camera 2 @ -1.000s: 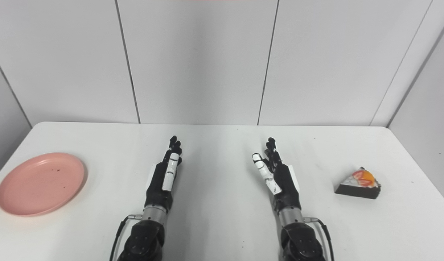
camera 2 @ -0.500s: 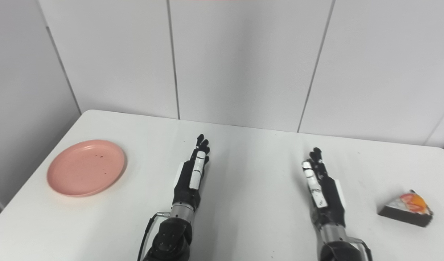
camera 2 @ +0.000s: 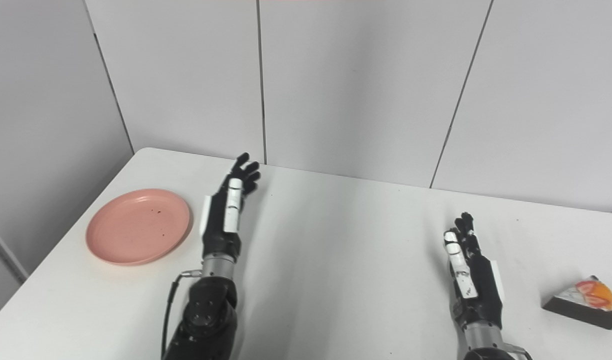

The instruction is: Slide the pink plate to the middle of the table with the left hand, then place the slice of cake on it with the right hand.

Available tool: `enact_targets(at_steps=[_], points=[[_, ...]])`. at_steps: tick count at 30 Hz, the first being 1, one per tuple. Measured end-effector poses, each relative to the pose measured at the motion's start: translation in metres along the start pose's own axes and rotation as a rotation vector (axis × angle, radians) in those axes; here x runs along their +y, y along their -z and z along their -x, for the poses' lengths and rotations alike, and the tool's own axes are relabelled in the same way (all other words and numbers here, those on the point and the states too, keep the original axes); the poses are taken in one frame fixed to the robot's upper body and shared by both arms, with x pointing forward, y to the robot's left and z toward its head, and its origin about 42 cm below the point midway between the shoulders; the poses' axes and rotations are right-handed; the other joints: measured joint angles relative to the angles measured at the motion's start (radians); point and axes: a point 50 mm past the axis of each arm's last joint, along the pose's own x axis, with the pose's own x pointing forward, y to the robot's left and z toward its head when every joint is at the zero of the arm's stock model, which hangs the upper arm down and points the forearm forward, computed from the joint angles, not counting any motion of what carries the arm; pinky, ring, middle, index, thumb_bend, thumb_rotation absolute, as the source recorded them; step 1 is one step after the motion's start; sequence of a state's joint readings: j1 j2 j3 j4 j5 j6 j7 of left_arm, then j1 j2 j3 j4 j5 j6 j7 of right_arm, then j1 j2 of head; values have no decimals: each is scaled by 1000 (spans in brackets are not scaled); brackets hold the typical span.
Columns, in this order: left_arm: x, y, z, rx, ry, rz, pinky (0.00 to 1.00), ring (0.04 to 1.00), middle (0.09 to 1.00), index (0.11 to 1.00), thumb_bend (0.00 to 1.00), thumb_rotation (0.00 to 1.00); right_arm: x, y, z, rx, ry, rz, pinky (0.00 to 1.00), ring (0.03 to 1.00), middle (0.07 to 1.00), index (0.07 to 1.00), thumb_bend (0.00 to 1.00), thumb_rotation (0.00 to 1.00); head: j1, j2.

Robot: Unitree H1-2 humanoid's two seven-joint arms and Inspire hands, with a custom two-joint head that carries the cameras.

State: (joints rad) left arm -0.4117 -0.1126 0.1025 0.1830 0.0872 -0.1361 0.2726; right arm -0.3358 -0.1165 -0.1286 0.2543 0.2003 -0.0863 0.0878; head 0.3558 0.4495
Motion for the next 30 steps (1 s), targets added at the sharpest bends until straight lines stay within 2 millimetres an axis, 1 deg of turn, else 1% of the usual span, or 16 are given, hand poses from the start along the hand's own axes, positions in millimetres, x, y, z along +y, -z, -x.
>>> enact_targets(at_steps=[1, 4, 6, 9, 11, 13, 15, 18, 20, 22, 24, 25, 26, 28, 30], points=[[4, -1, -2, -4, -16, -7, 824, 767, 773, 771, 737, 1000, 0, 0, 0, 4, -1, -6, 1000, 1000, 1000, 1000, 550, 705, 0, 0], [17, -1, -6, -9, -64, -28, 799, 753, 755, 757, 723, 1000, 0, 1, 0, 10, -2, -12, 1000, 1000, 1000, 1000, 546, 711, 14, -6], [23, -3, -8, -14, -81, -38, 802, 749, 754, 755, 715, 1000, 0, 1, 0, 11, -3, -9, 1000, 1000, 1000, 1000, 525, 728, 14, -6], [37, -12, -13, -47, -105, -45, 798, 750, 755, 763, 704, 1000, -1, 1, 0, 13, -4, 15, 1000, 1000, 1000, 1000, 506, 741, 17, -6], [51, -22, -19, -62, -126, -45, 788, 764, 771, 780, 697, 1000, -1, 1, 0, 13, -2, 15, 1000, 1000, 1000, 1000, 525, 720, 9, -6], [67, -32, -24, -77, -148, -54, 761, 761, 769, 775, 700, 1000, -1, 0, 0, 13, 0, 13, 1000, 1000, 1000, 1000, 519, 720, 6, -3], [84, -39, -27, -90, -180, -49, 756, 759, 766, 770, 707, 1000, -1, 1, 0, 13, 1, 12, 1000, 1000, 1000, 1000, 525, 714, 6, -3], [105, -40, -30, -93, -227, -52, 752, 747, 750, 754, 747, 1000, -1, 1, 0, 14, 4, 11, 1000, 1000, 1000, 1000, 513, 720, 8, -3], [115, -39, -30, -89, -261, -61, 747, 740, 744, 748, 758, 1000, 0, 0, 0, 13, 5, 11, 1000, 1000, 1000, 1000, 508, 728, 9, -3], [125, -38, -31, -85, -297, -73, 783, 749, 750, 754, 717, 1000, 2, -2, 0, 11, 5, 9, 1000, 1000, 1000, 1000, 519, 713, 12, -3], [135, -38, -31, -85, -315, -87, 789, 753, 753, 755, 692, 1000, 2, -4, -1, 10, 3, 9, 1000, 1000, 1000, 1000, 515, 716, 14, -3], [140, -38, -32, -84, -323, -95, 789, 757, 752, 754, 652, 1000, 2, -4, -1, 10, 3, 10, 1000, 1000, 1000, 1000, 499, 727, 14, -3], [144, -38, -33, -84, -331, -100, 791, 758, 752, 753, 634, 1000, 2, -4, -1, 11, 2, 11, 1000, 1000, 1000, 1000, 502, 722, 14, -3], [153, -38, -33, -84, -349, -102, 802, 760, 751, 748, 615, 1000, 2, -4, 0, 12, 2, 11, 1000, 1000, 1000, 1000, 509, 717, 14, -3], [160, -39, -33, -84, -366, -102, 795, 764, 752, 748, 632, 1000, 1, -4, 0, 13, 2, 12, 1000, 1000, 1000, 1000, 505, 725, 22, 0]])
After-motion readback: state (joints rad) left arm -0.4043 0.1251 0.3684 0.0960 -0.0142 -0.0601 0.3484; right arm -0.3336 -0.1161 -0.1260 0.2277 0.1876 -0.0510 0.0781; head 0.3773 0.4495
